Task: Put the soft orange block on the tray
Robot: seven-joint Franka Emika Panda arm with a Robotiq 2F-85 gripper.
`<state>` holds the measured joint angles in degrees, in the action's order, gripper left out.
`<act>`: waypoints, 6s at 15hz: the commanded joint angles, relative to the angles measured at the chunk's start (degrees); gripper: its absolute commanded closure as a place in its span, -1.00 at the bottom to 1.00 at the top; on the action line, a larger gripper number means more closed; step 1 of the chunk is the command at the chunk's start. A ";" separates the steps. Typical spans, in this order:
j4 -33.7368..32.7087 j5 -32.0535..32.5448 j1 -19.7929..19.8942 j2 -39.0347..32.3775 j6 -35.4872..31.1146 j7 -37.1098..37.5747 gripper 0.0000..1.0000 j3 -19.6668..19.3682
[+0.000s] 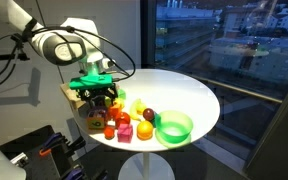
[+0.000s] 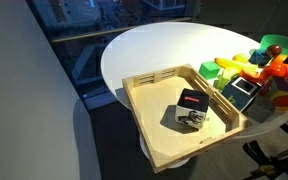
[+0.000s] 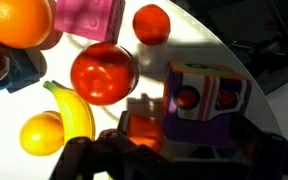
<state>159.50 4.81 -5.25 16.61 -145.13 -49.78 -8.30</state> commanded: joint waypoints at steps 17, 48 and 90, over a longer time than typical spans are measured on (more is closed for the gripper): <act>-0.26 -0.23 1.44 0.30 4.38 6.50 -1.00 2.36; -0.48 3.35 1.88 -6.12 -0.04 13.38 0.12 5.50; -15.58 -7.72 -9.33 -0.51 13.10 30.36 0.79 12.47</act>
<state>148.72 -0.83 -14.07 20.25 -134.34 -20.35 3.31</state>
